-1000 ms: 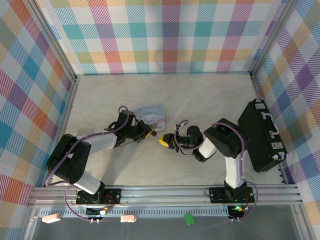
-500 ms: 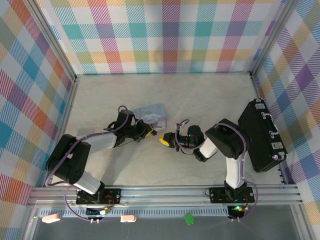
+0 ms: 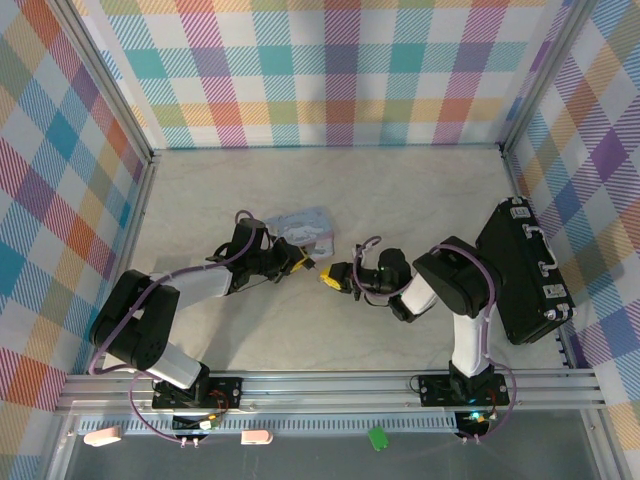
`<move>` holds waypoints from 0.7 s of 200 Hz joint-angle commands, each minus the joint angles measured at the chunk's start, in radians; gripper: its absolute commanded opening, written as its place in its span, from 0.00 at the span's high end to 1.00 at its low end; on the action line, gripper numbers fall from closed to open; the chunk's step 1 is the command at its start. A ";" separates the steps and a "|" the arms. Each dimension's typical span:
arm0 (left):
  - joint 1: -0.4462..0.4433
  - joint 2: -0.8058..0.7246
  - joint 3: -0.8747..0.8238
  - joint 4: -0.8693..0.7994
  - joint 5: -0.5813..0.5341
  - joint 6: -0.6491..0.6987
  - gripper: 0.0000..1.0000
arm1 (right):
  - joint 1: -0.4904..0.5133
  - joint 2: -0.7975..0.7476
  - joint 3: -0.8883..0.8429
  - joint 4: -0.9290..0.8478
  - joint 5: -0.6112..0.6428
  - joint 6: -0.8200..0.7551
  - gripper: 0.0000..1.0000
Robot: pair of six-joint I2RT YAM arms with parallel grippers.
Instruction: Unlock a padlock with a key
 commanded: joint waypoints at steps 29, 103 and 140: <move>-0.013 -0.043 -0.006 0.080 0.058 -0.028 0.97 | -0.015 0.022 0.030 0.041 -0.010 -0.002 1.00; -0.013 -0.026 -0.004 0.084 0.035 -0.024 0.97 | -0.015 -0.014 -0.026 0.041 -0.012 -0.021 1.00; -0.013 0.002 0.000 0.109 0.039 -0.031 0.97 | -0.015 -0.030 -0.051 0.042 -0.021 -0.030 1.00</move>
